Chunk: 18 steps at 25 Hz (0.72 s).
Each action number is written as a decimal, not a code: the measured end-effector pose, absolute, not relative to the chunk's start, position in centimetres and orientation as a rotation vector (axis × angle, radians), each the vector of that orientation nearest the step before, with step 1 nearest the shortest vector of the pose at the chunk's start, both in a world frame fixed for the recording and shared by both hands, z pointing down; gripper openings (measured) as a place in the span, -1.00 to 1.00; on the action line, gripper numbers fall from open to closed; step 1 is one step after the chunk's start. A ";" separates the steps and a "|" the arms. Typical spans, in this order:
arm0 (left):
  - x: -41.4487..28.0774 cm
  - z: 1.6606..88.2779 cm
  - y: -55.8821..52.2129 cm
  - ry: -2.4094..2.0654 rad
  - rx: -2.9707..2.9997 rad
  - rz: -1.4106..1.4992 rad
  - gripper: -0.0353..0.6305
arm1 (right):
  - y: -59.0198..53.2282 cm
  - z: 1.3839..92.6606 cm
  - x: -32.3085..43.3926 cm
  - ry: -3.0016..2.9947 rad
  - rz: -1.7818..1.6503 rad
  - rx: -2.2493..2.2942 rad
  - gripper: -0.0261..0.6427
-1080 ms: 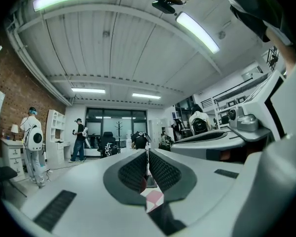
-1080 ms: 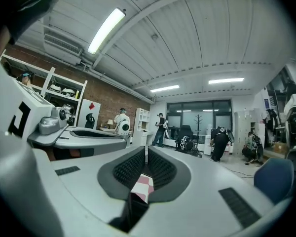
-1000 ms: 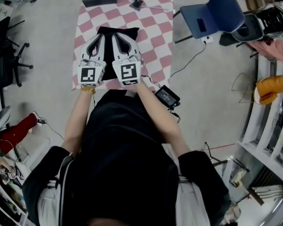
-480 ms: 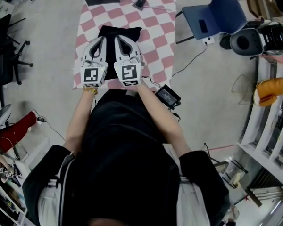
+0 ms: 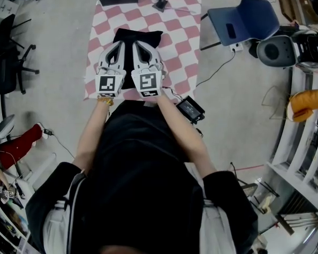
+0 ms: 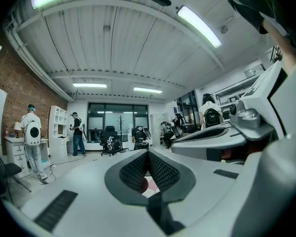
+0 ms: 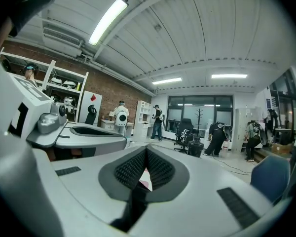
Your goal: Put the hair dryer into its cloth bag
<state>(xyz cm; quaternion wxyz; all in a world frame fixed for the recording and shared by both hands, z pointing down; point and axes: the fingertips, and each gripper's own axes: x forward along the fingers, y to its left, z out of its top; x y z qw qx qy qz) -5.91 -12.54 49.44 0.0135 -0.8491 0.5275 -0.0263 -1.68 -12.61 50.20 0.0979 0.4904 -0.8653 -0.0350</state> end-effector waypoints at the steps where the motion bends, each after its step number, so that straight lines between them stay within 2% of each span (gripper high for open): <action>1: -6.0 49.4 -12.5 1.642 -2.647 -0.079 -0.85 | -12.5 50.2 -1.8 -2.559 -0.100 1.448 -0.88; 18: -7.0 49.9 -11.5 1.654 -2.625 -0.089 -0.85 | -11.7 50.1 -3.0 -2.574 -0.098 1.426 -0.88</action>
